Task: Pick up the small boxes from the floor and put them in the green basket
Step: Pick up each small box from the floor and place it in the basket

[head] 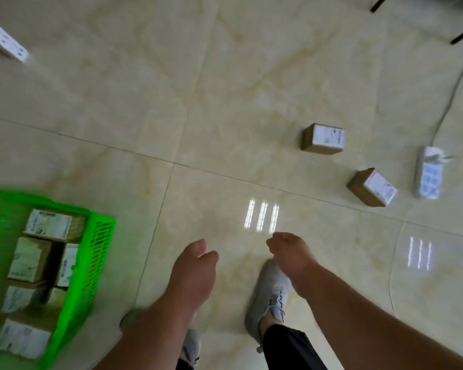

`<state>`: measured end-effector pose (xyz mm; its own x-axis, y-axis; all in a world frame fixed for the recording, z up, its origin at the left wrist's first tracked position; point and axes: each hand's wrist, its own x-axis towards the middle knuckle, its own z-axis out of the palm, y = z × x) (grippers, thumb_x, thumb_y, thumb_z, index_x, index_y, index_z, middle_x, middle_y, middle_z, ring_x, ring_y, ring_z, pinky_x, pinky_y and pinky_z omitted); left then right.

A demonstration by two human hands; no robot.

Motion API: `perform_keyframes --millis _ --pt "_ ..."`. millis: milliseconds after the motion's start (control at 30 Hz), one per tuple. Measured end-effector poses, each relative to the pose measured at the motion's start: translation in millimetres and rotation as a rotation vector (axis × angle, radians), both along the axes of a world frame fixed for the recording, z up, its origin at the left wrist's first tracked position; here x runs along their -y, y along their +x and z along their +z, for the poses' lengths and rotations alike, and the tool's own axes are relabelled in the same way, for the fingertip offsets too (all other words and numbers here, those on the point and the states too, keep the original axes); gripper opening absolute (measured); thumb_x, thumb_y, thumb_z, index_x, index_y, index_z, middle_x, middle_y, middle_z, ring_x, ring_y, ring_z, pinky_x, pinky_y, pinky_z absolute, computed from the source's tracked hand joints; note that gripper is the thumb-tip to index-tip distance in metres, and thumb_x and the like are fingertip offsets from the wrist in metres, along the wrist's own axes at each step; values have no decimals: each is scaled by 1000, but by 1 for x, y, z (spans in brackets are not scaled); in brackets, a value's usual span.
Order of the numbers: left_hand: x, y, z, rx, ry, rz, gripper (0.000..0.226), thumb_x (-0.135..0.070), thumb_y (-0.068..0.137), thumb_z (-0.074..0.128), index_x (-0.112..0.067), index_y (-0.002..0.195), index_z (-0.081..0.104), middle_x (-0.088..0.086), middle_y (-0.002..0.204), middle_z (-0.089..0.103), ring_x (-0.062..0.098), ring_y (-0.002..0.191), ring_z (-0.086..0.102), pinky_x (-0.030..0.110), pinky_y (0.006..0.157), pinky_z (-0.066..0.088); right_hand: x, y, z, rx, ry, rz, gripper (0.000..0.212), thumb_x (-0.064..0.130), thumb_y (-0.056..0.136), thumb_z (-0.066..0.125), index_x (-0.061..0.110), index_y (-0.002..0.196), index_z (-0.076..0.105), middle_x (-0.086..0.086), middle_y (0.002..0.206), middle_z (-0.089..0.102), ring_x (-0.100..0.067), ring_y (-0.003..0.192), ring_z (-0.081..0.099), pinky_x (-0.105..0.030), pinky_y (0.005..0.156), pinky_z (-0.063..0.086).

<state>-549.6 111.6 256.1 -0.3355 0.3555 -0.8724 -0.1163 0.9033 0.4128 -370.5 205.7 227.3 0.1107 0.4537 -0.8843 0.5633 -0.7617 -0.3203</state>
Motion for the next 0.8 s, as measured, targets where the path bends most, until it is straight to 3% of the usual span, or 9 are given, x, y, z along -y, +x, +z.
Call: perform_keyframes --millis 100,167,367,400,500,567,600,667,800 --pt "-41 45 9 -8 -15 -84 51 -23 96 58 -19 146 51 0 148 56 18 131 54 27 101 39 -29 53 8 -38 14 -163 10 7 86 60 17 86 61 0 64 40 -18 54 35 -28 52 27" --pt "-65 70 16 -13 -18 -130 51 -24 95 59 -18 146 52 0 147 56 18 131 55 26 100 39 -48 82 13 -28 38 -151 10 12 89 60 22 92 60 1 71 51 -17 61 47 -28 55 38" --pt "-116 126 20 18 -9 -196 53 -30 93 60 -21 145 53 -1 145 58 18 130 55 35 111 41 -89 161 13 38 66 -165 14 14 85 57 23 75 60 2 69 46 -18 60 39 -30 60 32" --pt "-120 133 21 31 -9 -185 52 -30 92 61 -22 143 55 -2 142 59 18 128 57 37 112 42 -92 171 14 49 76 -184 13 17 86 58 26 90 66 1 77 54 -18 66 47 -30 64 37" --pt "-127 154 23 89 -11 -196 51 -32 89 60 -25 139 57 -7 135 62 16 123 60 41 112 44 -92 202 9 151 87 -222 47 23 88 61 17 135 61 -3 123 63 -26 114 58 -33 91 42" --pt "-131 164 22 94 6 -250 42 -31 88 60 -29 129 62 -8 121 62 14 117 60 37 109 43 -90 216 12 166 82 -251 37 22 87 60 19 124 67 -2 118 64 -26 111 60 -34 90 43" --pt "-133 167 20 89 13 -274 38 -31 88 60 -30 126 63 -8 117 62 14 114 60 34 106 43 -88 222 13 171 71 -252 19 19 86 58 23 100 69 -2 99 64 -25 92 60 -33 80 44" --pt "-135 171 21 94 8 -289 42 -29 92 60 -24 134 61 -7 125 63 14 119 59 32 106 43 -82 229 18 191 66 -242 20 15 81 55 20 63 48 -3 70 44 -23 64 39 -32 61 31" --pt "-142 171 32 121 17 -351 50 -27 95 59 -19 144 53 -3 142 60 12 127 56 31 111 41 -73 240 32 219 23 -341 25 14 75 55 19 55 41 -8 68 34 -25 65 30 -41 60 26"
